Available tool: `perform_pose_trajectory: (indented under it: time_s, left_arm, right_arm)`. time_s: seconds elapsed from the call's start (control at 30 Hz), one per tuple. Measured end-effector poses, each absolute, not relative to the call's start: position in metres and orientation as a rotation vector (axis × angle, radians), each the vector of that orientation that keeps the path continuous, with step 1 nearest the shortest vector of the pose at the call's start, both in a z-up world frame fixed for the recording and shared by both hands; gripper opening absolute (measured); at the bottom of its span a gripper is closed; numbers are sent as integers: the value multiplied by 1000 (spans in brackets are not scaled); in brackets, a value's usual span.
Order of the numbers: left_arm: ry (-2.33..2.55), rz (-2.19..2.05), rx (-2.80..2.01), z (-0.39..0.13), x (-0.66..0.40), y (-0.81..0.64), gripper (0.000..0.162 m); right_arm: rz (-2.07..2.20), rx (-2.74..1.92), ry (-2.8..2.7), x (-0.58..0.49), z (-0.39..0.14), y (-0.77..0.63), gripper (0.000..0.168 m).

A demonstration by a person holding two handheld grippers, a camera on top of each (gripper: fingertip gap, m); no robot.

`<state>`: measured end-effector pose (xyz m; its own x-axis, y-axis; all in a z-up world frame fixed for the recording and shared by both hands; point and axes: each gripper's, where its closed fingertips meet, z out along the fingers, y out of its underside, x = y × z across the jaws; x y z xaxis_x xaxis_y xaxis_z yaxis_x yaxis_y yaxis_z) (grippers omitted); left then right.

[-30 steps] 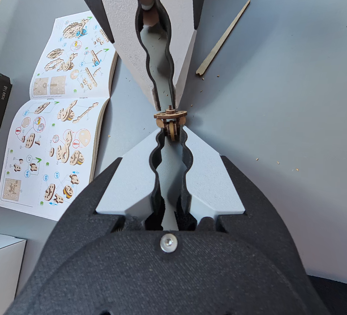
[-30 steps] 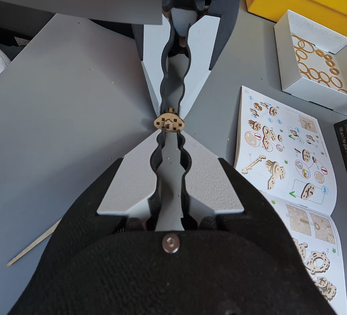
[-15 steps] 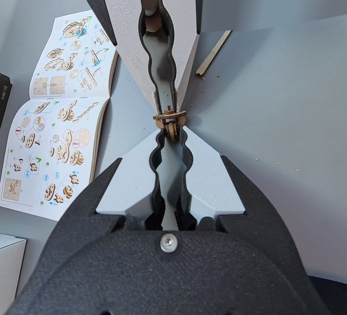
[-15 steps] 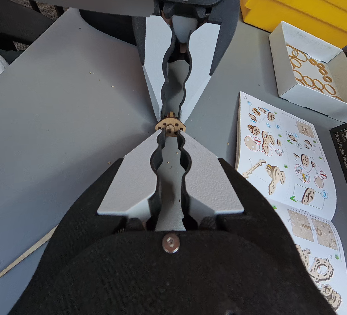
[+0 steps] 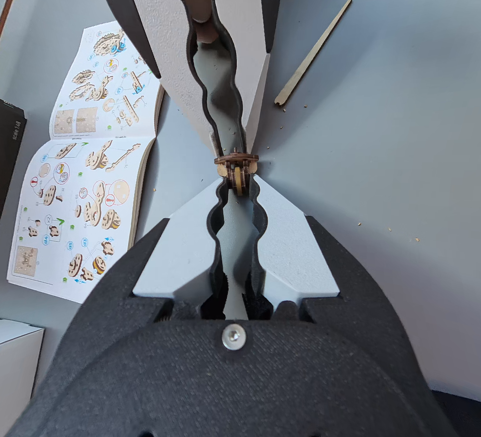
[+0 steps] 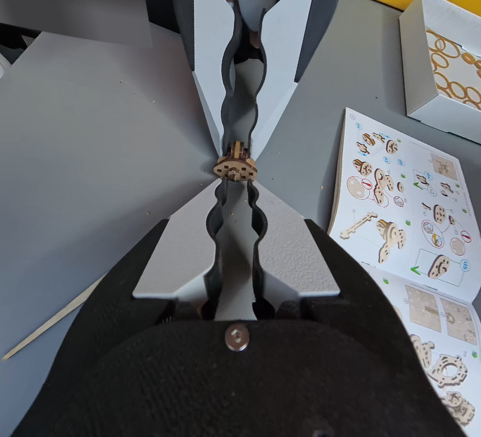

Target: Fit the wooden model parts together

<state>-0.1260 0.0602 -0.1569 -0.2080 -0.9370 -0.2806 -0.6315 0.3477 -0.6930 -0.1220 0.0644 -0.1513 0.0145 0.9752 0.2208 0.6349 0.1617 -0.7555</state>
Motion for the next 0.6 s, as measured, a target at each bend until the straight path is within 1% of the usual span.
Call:
perform_pose_trajectory:
  time_s: [0.17,0.3,0.4,0.6]
  left_arm:
    - [1937,-609,-1402,-157,-126,60,14]
    - [1940,-654,-1450,-158,-126,61,14]
    - [1942,-668,-1464,-158,-125,61,14]
    - [1946,-716,-1512,-158,-125,61,14]
  right_arm:
    - [665,-1567,-1618,-124,-143,64,12]
    - [597,-1569,-1664,-124,-150,63,12]
    - [594,-1597,-1677,-124,-154,63,7]
    - [598,-1635,-1694,-124,-155,64,7]
